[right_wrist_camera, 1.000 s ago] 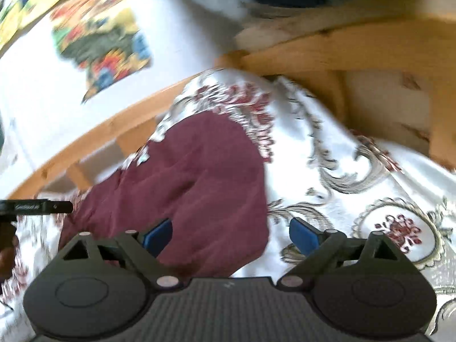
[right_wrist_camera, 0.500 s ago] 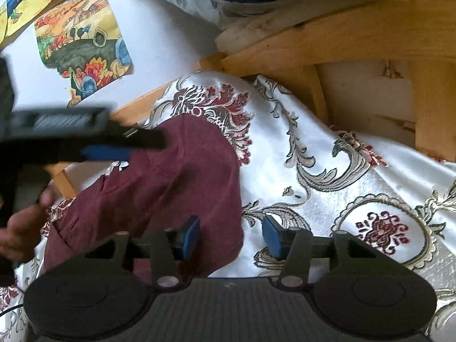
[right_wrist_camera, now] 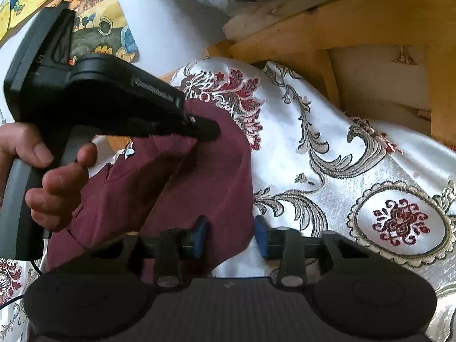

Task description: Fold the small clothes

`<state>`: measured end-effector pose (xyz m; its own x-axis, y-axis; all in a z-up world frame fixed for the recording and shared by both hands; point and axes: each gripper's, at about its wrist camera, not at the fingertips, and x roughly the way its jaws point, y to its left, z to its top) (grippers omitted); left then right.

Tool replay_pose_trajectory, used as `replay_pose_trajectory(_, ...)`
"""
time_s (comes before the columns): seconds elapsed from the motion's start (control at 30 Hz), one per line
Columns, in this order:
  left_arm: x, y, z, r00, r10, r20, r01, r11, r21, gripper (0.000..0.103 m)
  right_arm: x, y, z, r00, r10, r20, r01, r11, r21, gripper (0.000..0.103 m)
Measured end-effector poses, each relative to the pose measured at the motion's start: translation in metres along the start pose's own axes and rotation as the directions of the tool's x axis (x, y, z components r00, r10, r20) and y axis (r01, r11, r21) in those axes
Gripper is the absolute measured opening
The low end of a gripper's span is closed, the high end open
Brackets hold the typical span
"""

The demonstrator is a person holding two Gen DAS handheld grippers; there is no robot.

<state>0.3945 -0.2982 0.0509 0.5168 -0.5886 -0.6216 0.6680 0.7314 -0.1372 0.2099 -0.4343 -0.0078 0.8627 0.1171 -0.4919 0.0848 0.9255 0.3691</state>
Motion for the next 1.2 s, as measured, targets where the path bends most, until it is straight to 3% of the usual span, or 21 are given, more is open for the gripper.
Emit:
replay_pose_trajectory(0.17,-0.001,0.007,-0.004,0.995,0.100,0.029,-0.101,0.995,0.023,0.001,0.003,-0.001,-0.001,1.000,-0.022,-0.005,0.022,1.000,0.002,0.023)
replay_pose_trajectory(0.3,0.003,0.011,-0.010,0.993,0.121,0.012,-0.121,0.992,0.021,0.005,0.004,0.000,-0.003,1.000,-0.026,-0.011,0.025,1.000,-0.008,0.026)
replay_pose_trajectory(0.37,0.000,0.011,-0.010,0.994,0.111,0.020,-0.111,0.994,0.006,0.021,0.003,0.001,-0.002,1.000,-0.028,-0.006,0.027,1.000,-0.012,0.030)
replay_pose_trajectory(0.53,-0.023,0.015,-0.013,0.993,0.092,0.076,-0.090,0.995,-0.029,0.049,0.001,0.005,-0.002,0.999,-0.046,0.010,0.046,0.998,-0.041,0.042)
replay_pose_trajectory(0.67,-0.054,0.021,-0.026,0.985,0.134,0.108,-0.128,0.990,-0.061,0.076,0.003,0.005,-0.003,0.998,-0.066,0.001,0.066,0.997,-0.038,0.054)
replay_pose_trajectory(0.83,-0.098,0.037,-0.058,0.972,0.202,0.123,-0.191,0.977,-0.098,0.096,-0.001,0.008,-0.001,0.998,-0.068,0.015,0.069,0.996,-0.059,0.072)
replay_pose_trajectory(1.2,-0.200,0.063,-0.167,0.930,0.353,0.106,-0.329,0.925,-0.189,0.102,-0.025,0.025,-0.002,0.997,-0.058,0.055,0.065,0.989,-0.133,0.103)
